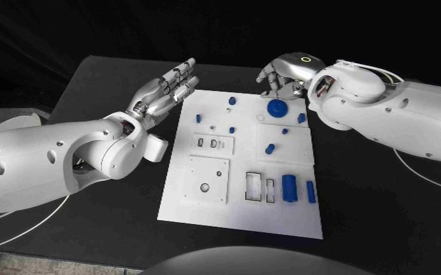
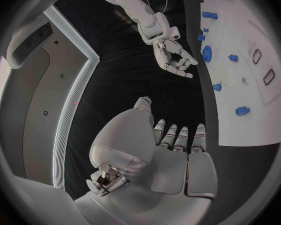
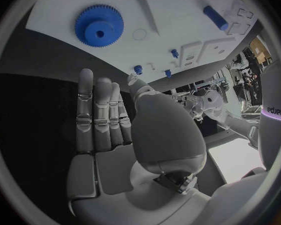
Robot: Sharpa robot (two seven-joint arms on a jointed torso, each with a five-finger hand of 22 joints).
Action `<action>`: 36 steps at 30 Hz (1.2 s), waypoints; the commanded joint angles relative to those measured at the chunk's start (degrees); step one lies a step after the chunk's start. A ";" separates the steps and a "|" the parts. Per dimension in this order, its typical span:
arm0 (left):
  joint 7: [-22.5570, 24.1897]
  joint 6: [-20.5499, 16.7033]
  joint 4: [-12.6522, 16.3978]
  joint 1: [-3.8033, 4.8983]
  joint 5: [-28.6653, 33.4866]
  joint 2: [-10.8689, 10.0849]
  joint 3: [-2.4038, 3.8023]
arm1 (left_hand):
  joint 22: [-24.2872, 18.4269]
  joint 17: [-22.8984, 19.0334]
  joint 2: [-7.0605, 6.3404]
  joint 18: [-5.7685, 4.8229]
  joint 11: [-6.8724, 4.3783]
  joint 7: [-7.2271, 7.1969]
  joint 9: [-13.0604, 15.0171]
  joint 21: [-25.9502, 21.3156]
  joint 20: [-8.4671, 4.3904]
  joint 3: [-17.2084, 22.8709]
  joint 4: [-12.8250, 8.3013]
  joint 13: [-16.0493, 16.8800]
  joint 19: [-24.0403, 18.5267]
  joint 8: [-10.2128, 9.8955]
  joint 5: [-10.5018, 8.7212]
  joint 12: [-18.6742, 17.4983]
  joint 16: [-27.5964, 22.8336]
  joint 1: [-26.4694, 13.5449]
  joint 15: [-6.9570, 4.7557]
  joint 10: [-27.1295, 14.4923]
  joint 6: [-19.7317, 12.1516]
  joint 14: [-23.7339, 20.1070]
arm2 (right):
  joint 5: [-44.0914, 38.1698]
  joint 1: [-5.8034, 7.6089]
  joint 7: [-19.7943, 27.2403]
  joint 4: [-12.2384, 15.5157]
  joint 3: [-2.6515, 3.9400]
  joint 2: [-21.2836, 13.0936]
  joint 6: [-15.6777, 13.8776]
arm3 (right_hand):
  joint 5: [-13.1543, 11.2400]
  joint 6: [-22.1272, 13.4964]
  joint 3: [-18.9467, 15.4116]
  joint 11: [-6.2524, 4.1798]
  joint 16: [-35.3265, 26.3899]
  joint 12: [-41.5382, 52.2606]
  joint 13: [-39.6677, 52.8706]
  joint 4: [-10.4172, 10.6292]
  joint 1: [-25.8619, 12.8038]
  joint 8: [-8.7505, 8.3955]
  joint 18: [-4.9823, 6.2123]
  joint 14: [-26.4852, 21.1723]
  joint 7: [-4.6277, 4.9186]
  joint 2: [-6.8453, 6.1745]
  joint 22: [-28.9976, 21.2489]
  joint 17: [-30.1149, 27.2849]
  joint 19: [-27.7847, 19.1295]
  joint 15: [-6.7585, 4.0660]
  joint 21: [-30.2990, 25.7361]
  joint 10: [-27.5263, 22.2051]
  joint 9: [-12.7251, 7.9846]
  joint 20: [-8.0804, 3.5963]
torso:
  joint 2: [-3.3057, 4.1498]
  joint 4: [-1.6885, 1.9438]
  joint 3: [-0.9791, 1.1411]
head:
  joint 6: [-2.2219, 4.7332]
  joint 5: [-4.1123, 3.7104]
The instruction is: Assemble the parts on the task board
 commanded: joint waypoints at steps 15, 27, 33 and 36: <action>0.16 2.39 -0.88 -0.12 -0.02 0.33 0.00 | 0.08 0.12 0.44 0.60 -0.09 1.54 0.49 0.26 0.52 0.82 -0.23 0.14 0.06 1.16 1.51 0.74 -0.05 1.30 0.72 0.16 3.14 0.34 | -0.95 0.16 -5.63 4.26 -0.16 -6.72 3.40 | 0.39 -2.77 -1.65 -2.55 30.98 33.29 46.72 3.86 -6.24 -3.95 -5.86 16.45 -0.80 -1.07 38.90 36.01 17.78 -2.66 40.89 35.09 1.72 -3.17 | 0.02 -0.20 0.03 | -0.06 -0.60; 0.08 2.62 -1.46 -0.15 -0.02 0.69 0.00 | 0.09 0.12 0.45 0.60 -0.08 1.51 0.48 0.27 0.53 0.85 -0.23 0.14 0.08 1.17 1.57 0.74 -0.04 1.34 0.74 0.17 3.10 0.36 | -1.06 -0.59 -6.12 2.92 -0.31 -6.96 4.42 | -1.03 -6.05 -1.56 -3.06 30.98 33.29 46.72 3.84 -5.95 -3.85 -5.92 16.45 -1.40 -1.67 39.76 36.01 18.35 -3.07 41.53 35.09 0.14 -3.45 | -0.04 -0.25 0.08 | 0.07 -0.64; 0.25 2.64 -1.54 -0.18 -0.02 0.71 0.00 | 0.09 0.13 0.47 0.60 -0.06 1.48 0.48 0.28 0.54 0.87 -0.21 0.15 0.10 1.17 1.58 0.78 -0.04 1.35 0.77 0.18 3.08 0.38 | -1.00 -1.06 -5.76 2.52 -0.32 -6.61 5.00 | -1.28 -5.68 -1.48 -3.25 30.98 33.29 46.72 3.68 -5.55 -3.49 -5.82 16.45 -1.38 -1.98 39.57 36.01 18.29 -3.35 41.19 35.09 0.03 -3.73 | -0.06 -0.29 0.08 | 0.29 -0.58; 0.25 2.70 -1.61 -0.19 -0.02 0.74 0.00 | 0.10 0.14 0.46 0.60 -0.05 1.46 0.47 0.30 0.54 0.88 -0.21 0.16 0.11 1.18 1.60 0.84 -0.02 1.36 0.78 0.19 3.06 0.41 | -0.87 -1.38 -5.70 2.42 -0.32 -6.45 5.26 | -1.28 -5.42 -1.47 -3.09 30.98 33.29 46.72 3.89 -5.54 -3.35 -6.35 16.45 -1.01 -2.21 40.99 36.01 19.79 -3.34 42.96 35.09 0.02 -3.82 | -0.02 -0.24 0.11 | 0.33 -0.56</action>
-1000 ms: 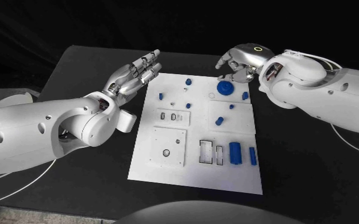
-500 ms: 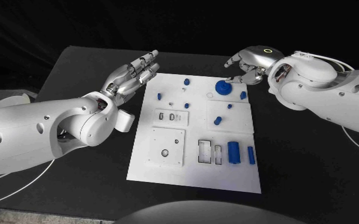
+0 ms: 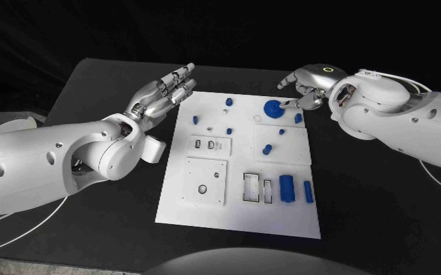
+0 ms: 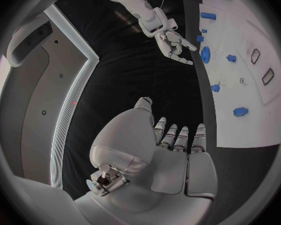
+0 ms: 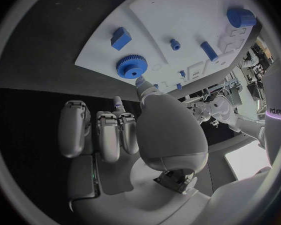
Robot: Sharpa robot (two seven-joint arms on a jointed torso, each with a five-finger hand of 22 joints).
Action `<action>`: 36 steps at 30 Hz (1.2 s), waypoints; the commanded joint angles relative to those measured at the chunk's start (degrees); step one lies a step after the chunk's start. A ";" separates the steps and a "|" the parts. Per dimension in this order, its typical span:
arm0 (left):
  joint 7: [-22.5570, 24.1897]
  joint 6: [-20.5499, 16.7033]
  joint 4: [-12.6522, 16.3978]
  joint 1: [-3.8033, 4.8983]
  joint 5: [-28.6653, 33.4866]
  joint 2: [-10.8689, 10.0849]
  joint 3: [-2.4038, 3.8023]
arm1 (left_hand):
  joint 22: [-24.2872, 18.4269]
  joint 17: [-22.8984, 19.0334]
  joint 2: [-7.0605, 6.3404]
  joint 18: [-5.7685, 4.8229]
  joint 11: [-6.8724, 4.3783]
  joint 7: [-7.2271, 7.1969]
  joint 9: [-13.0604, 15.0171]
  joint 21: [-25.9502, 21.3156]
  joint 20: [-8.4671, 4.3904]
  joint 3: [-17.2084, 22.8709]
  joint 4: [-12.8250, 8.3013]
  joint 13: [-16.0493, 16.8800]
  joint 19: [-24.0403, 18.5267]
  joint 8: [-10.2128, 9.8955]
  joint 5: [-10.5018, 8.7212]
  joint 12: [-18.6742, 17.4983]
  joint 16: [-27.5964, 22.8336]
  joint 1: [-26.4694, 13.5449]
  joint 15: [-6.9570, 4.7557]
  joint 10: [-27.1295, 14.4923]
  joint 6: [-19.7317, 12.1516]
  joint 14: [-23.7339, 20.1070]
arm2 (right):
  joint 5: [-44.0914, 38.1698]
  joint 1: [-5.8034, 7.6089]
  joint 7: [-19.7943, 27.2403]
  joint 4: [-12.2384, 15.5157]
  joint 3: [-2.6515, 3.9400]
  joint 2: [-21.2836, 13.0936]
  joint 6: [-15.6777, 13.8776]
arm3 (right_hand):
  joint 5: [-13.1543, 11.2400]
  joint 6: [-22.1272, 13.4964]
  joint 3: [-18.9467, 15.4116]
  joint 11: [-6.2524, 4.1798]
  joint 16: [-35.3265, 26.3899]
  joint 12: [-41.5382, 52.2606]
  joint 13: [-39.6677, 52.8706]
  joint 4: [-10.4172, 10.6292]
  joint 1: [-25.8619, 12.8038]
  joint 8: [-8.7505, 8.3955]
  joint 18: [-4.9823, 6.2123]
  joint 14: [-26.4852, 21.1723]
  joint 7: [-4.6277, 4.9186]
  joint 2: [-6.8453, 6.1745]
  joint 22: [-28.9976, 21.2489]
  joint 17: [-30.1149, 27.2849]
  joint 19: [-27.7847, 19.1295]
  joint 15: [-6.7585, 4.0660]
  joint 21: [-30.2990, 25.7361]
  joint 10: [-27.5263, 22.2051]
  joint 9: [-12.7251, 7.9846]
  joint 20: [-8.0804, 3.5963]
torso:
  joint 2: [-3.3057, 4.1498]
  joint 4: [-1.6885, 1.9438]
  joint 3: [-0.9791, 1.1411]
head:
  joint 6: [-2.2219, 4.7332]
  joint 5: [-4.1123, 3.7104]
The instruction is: Assemble the parts on the task board
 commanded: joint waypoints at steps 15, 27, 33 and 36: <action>0.33 1.85 -0.37 -0.09 -0.06 0.34 0.01 | 0.09 0.08 0.01 0.60 -0.02 -0.20 0.04 0.29 0.14 0.42 -0.04 0.06 0.11 0.39 0.39 0.44 -0.03 0.47 0.39 0.21 0.37 -0.01 | -0.23 -1.12 0.12 -0.85 0.01 1.17 1.20 | 0.07 3.17 0.44 0.18 0.19 0.21 15.06 0.65 0.38 2.00 -1.47 5.88 0.56 -1.16 7.77 15.07 2.38 -0.06 2.74 6.01 1.25 0.13 | 0.06 -0.02 0.01 | 0.09 -0.11; 0.89 2.11 -0.56 -0.10 -0.06 0.37 0.02 | 0.10 0.08 -0.06 0.59 0.17 -0.24 0.01 0.31 0.20 0.46 -0.08 0.07 0.15 0.40 0.50 0.46 -0.02 0.57 0.51 0.24 0.26 0.02 | -0.25 -1.40 -0.08 -1.77 0.01 2.13 1.92 | 2.51 3.80 0.99 0.13 0.19 0.21 15.06 -0.07 1.50 2.88 -1.43 5.88 0.53 -0.70 7.81 15.07 2.29 -0.11 2.56 6.01 2.12 0.10 | 0.04 -0.09 -0.03 | -0.03 -0.63; 1.49 2.16 -0.61 -0.10 -0.06 0.40 0.03 | 0.12 0.11 -0.12 0.59 0.34 -0.25 0.02 0.38 0.28 0.50 -0.13 0.08 0.24 0.44 0.59 0.54 0.00 0.67 0.62 0.28 0.29 0.09 | -0.26 -1.89 -0.12 -2.41 0.02 2.78 1.78 | 2.84 3.99 1.03 0.14 0.19 0.21 15.06 -0.29 1.66 3.09 -1.44 5.88 0.56 -0.67 7.86 15.07 2.31 -0.10 2.58 6.01 2.31 0.10 | 0.02 -0.02 -0.02 | -0.12 -0.66; 1.47 2.24 -0.60 -0.11 -0.06 0.39 0.03 | 0.12 0.11 -0.12 0.59 0.34 -0.25 0.02 0.38 0.28 0.50 -0.13 0.08 0.24 0.44 0.59 0.54 0.00 0.67 0.62 0.28 0.29 0.09 | -0.26 -2.23 -0.05 -2.73 0.02 3.14 1.83 | 2.94 4.18 1.04 0.15 0.19 0.21 15.06 -0.41 1.74 3.27 -1.44 5.88 0.58 -0.65 7.89 15.07 2.32 -0.10 2.58 6.01 2.45 0.11 | 0.04 -0.03 0.01 | -0.13 -0.55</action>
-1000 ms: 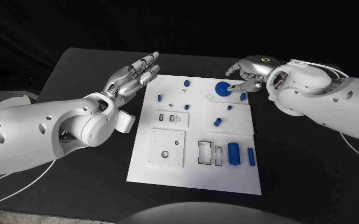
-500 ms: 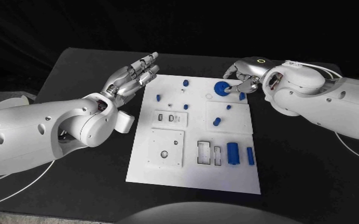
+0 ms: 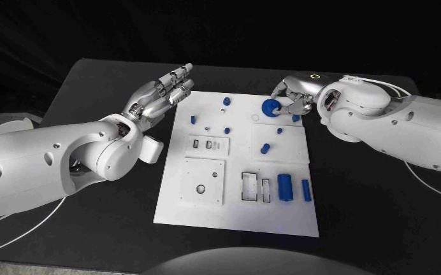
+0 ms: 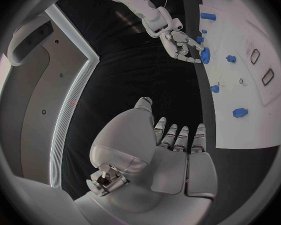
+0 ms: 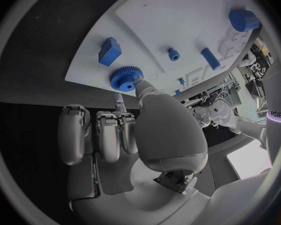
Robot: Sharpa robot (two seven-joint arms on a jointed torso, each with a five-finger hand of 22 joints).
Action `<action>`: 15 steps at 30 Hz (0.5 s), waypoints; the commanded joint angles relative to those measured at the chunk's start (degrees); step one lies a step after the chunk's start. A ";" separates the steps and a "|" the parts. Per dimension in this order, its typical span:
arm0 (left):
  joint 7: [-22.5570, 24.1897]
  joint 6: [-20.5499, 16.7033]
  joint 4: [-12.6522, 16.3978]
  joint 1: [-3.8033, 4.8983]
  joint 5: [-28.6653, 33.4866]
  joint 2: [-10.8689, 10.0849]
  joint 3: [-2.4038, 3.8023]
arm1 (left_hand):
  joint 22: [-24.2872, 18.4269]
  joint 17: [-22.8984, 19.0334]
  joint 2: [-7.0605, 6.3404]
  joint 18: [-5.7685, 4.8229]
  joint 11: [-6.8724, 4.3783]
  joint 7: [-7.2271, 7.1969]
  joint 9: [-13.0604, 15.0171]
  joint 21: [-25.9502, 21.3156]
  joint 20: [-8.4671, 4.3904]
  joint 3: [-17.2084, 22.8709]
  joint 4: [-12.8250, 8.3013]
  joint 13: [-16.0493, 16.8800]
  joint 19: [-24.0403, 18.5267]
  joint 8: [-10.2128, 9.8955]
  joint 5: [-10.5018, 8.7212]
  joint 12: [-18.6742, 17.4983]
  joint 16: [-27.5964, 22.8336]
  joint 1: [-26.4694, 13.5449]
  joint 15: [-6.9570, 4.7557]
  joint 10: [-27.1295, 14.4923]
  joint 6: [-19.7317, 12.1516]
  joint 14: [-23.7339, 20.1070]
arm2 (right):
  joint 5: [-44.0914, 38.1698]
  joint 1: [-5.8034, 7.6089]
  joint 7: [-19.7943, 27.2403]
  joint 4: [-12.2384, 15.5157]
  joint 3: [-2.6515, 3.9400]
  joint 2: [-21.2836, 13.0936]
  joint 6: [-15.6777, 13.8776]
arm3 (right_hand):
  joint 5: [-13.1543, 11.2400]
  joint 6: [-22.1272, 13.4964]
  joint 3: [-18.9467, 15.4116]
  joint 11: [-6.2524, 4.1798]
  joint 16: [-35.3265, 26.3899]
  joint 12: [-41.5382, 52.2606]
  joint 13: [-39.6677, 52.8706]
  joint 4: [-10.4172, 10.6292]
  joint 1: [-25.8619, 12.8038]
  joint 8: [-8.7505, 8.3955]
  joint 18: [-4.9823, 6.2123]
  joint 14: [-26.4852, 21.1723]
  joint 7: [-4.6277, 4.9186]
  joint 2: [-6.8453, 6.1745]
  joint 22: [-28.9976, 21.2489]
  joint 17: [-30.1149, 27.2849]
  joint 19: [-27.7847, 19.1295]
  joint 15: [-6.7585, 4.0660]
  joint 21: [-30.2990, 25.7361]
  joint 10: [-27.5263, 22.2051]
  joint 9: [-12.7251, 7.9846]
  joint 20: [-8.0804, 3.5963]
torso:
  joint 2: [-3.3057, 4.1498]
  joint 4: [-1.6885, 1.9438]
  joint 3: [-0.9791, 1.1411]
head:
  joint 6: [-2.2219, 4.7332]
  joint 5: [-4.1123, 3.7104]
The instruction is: Assemble the parts on the task board
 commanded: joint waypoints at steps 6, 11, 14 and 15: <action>1.31 1.40 0.05 -0.01 -0.07 0.02 0.03 | 0.06 0.05 -0.12 0.59 0.14 -0.24 0.04 0.38 0.28 0.34 0.04 0.10 0.24 0.20 0.38 0.33 0.00 0.67 0.41 0.07 0.31 -0.12 | -0.35 -1.03 0.26 -1.13 0.01 1.09 0.33 | 2.17 1.59 0.32 0.19 0.19 0.21 15.08 -0.87 0.84 1.54 -0.55 5.88 0.09 0.30 7.99 15.09 0.36 -0.07 -0.18 6.01 1.13 -0.03 | 0.02 0.05 0.07 | -0.13 0.31; 1.25 1.39 0.04 -0.01 -0.07 -0.06 0.03 | 0.06 0.05 -0.12 0.59 0.14 -0.24 0.04 0.38 0.28 0.34 0.04 0.10 0.24 0.20 0.38 0.33 0.00 0.67 0.41 0.07 0.31 -0.12 | -0.34 -1.38 0.90 -1.60 0.01 1.50 -0.14 | 7.41 2.52 0.80 0.07 0.19 0.21 15.08 -2.04 1.39 3.01 -0.47 5.88 0.00 0.78 7.94 15.09 0.21 -0.11 -0.49 6.01 2.56 -0.08 | 0.03 -0.03 0.05 | -0.25 0.41; 1.17 1.39 0.02 -0.01 -0.07 -0.03 0.03 | 0.06 0.05 -0.12 0.59 0.14 -0.24 0.04 0.38 0.28 0.34 0.04 0.10 0.24 0.20 0.38 0.33 0.00 0.67 0.41 0.07 0.31 -0.12 | -0.30 -1.50 1.47 -1.72 0.01 1.56 -0.94 | 12.78 4.20 1.55 -0.48 0.19 0.21 15.08 -3.38 2.13 5.03 -0.40 5.88 -0.75 1.23 7.94 15.09 0.13 -0.45 -0.70 6.01 4.31 -0.41 | 0.04 -0.04 0.05 | -0.27 0.42; 1.13 1.41 0.00 -0.01 -0.07 0.00 0.03 | 0.06 0.05 -0.12 0.59 0.14 -0.24 0.04 0.38 0.28 0.34 0.04 0.10 0.24 0.20 0.38 0.33 0.00 0.67 0.41 0.07 0.31 -0.12 | -0.29 -1.53 1.73 -1.76 0.01 1.58 -1.34 | 14.27 5.12 1.83 -0.78 0.19 0.21 15.08 -3.93 2.48 5.99 -0.36 5.88 -1.14 1.39 7.91 15.09 0.07 -0.68 -0.82 6.01 5.10 -0.58 | 0.04 -0.03 0.04 | -0.27 0.41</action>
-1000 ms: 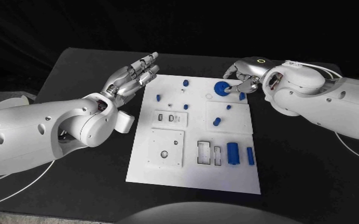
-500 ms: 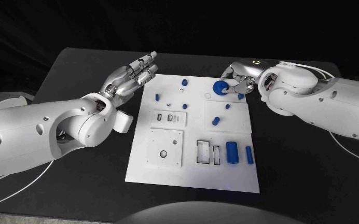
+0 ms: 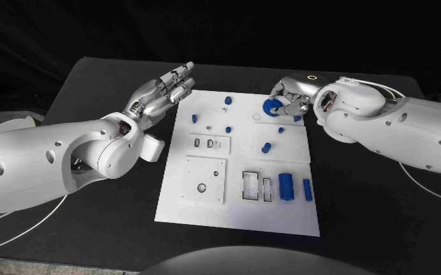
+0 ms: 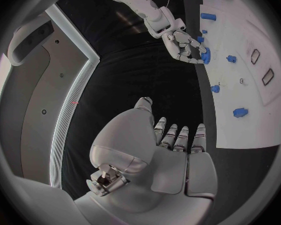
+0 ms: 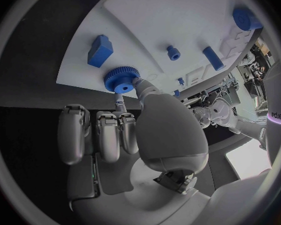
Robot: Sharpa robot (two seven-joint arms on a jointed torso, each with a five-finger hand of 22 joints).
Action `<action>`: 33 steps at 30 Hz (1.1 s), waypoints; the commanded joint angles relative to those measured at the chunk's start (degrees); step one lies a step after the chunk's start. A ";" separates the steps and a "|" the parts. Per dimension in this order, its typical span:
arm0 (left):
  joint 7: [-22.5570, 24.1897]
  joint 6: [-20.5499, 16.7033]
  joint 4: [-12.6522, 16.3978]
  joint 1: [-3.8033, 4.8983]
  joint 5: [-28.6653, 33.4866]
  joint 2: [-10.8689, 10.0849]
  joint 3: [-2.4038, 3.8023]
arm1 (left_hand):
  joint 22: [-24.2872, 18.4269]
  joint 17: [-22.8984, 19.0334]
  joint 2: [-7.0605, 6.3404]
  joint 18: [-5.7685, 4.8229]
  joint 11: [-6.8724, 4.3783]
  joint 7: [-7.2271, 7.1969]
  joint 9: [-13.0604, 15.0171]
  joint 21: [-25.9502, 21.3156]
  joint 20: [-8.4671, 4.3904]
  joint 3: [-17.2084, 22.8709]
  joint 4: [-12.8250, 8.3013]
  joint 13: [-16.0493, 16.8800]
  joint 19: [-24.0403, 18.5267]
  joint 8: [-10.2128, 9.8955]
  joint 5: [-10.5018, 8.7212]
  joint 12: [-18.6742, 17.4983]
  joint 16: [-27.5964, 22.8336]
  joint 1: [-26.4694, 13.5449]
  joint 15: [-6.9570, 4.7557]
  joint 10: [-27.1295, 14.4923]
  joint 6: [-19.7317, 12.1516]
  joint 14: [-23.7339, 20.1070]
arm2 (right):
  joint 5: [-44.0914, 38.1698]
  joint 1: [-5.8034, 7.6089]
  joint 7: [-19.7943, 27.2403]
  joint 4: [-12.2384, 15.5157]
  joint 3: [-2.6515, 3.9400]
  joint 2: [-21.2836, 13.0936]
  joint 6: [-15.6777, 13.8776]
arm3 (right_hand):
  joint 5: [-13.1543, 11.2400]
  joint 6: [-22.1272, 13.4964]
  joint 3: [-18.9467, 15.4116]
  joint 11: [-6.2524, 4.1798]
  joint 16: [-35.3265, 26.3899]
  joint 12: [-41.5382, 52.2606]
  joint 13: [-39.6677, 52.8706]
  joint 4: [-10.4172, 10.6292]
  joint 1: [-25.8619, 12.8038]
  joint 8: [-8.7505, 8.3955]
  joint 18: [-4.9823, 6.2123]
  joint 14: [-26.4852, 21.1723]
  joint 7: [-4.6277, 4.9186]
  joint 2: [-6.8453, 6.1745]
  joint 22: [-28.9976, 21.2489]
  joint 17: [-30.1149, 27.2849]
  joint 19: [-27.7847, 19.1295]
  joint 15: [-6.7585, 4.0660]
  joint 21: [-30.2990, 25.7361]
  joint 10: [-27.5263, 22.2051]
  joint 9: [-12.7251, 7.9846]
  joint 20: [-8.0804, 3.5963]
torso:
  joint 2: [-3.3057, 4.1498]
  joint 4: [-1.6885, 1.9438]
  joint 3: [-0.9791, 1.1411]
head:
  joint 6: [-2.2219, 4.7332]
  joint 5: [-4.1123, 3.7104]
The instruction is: Assemble the parts on the task board
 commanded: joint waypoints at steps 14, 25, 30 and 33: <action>0.36 1.39 -0.04 -0.04 -0.08 0.13 0.00 | 0.07 0.06 -0.14 0.58 0.23 -0.23 0.03 0.39 0.34 0.38 0.02 0.05 0.26 0.22 0.45 0.34 0.01 0.73 0.47 0.08 0.27 -0.10 | -0.24 -0.64 2.16 -0.35 -0.32 -0.04 -1.81 | 7.19 1.23 1.97 -1.12 0.19 0.22 15.09 -5.21 2.06 9.41 -0.34 5.91 -1.24 1.33 7.94 15.09 -0.09 -1.31 -1.20 6.02 10.97 -1.20 | -0.02 -0.01 -0.01 | 0.00 0.11; 0.03 1.58 -0.06 -0.08 -0.08 0.11 0.00 | 0.07 0.06 -0.14 0.58 0.23 -0.23 0.03 0.39 0.34 0.38 0.02 0.05 0.26 0.22 0.45 0.34 0.01 0.73 0.47 0.08 0.27 -0.10 | 0.07 -0.64 2.38 -0.34 -0.32 -0.04 -1.94 | 2.99 -1.62 2.04 -0.93 0.19 0.22 15.09 -4.83 0.34 9.93 -0.30 5.91 -1.10 1.22 7.97 15.09 -0.11 -1.11 -1.56 6.02 13.20 -0.93 | 0.00 0.03 -0.02 | 0.27 0.09; -0.04 1.67 -0.08 -0.10 -0.08 0.04 0.00 | 0.07 0.07 -0.11 0.58 0.25 -0.21 0.02 0.40 0.38 0.42 0.04 0.04 0.28 0.22 0.48 0.29 0.01 0.76 0.51 0.07 0.16 -0.07 | 0.15 -0.57 2.29 0.03 -0.31 -0.37 -3.76 | -2.52 -5.01 1.84 -0.65 0.19 0.22 15.09 -3.88 -0.89 7.96 -0.19 5.91 -0.74 0.85 7.83 15.09 -0.28 -0.87 -2.12 6.02 12.77 -0.74 | -0.02 -0.08 -0.02 | 0.35 0.07; -0.10 1.70 -0.08 -0.11 -0.07 0.00 0.00 | 0.07 0.07 -0.11 0.58 0.25 -0.21 0.02 0.40 0.38 0.42 0.04 0.04 0.28 0.22 0.48 0.29 0.01 0.76 0.51 0.07 0.16 -0.07 | 0.19 -0.06 2.00 0.63 -0.27 -0.79 -5.36 | -3.66 -6.25 1.84 -0.47 0.19 0.22 15.09 -3.08 -1.49 6.61 -0.12 5.91 -0.48 0.68 7.71 15.09 -0.42 -0.68 -2.49 6.02 11.89 -0.60 | -0.06 -0.12 -0.06 | 0.46 0.07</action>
